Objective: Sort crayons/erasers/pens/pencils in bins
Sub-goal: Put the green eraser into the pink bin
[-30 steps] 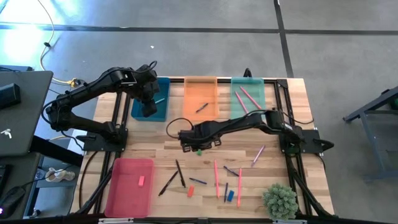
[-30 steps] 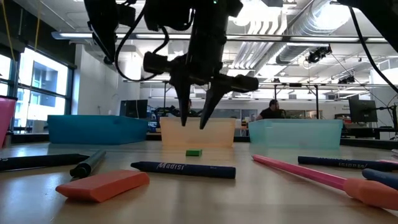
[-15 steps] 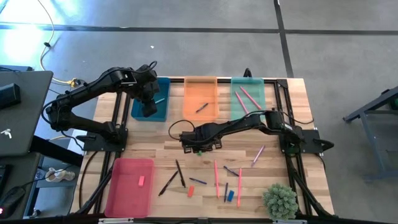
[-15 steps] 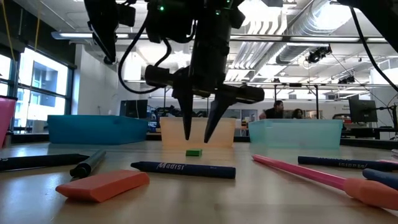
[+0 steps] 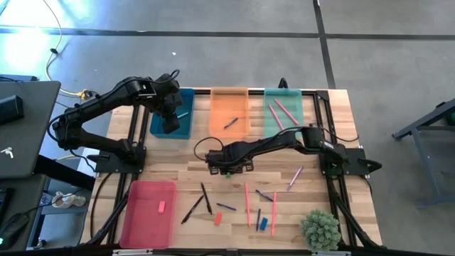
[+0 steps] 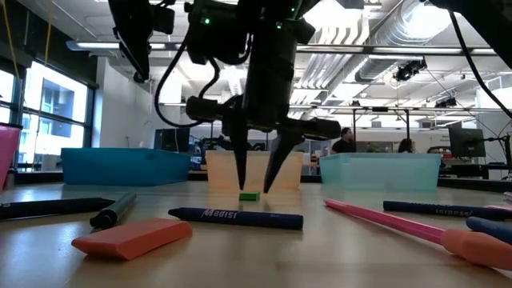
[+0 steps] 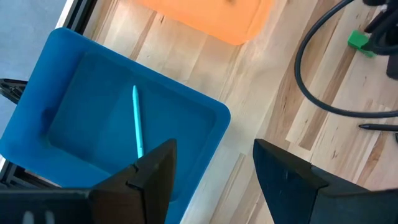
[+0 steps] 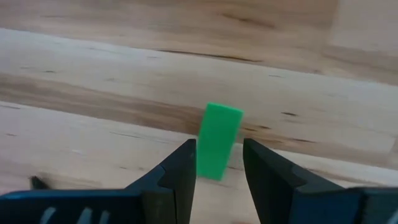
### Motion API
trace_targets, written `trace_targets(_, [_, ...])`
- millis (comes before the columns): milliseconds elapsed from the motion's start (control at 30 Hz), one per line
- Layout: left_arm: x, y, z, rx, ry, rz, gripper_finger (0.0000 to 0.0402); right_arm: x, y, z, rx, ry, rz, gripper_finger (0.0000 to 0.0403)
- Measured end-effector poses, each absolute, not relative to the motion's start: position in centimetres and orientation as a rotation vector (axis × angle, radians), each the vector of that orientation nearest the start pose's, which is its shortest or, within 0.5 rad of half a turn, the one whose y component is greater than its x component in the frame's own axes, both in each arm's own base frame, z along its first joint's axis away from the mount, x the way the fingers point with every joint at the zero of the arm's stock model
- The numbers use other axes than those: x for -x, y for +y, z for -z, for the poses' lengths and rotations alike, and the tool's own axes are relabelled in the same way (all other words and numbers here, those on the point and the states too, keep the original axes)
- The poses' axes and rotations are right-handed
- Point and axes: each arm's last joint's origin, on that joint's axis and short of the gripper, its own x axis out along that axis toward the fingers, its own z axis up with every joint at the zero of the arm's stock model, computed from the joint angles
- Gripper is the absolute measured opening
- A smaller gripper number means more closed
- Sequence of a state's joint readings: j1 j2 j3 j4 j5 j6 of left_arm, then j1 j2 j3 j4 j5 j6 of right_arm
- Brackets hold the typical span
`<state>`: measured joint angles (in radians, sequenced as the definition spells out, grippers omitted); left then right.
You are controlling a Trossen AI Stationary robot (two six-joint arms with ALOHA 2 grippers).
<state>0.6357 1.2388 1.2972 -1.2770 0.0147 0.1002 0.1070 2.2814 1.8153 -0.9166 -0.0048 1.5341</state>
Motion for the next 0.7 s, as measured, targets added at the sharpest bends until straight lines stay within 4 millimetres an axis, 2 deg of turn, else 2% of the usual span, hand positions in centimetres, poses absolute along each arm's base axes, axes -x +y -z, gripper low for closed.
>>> trace_targets(700, [-16.8, 12.3, -33.7, 0.27, 1.201, -0.458, 0.02, -45.6, 4.7, -14.1, -1.227, 1.19, 0.957, 0.0113])
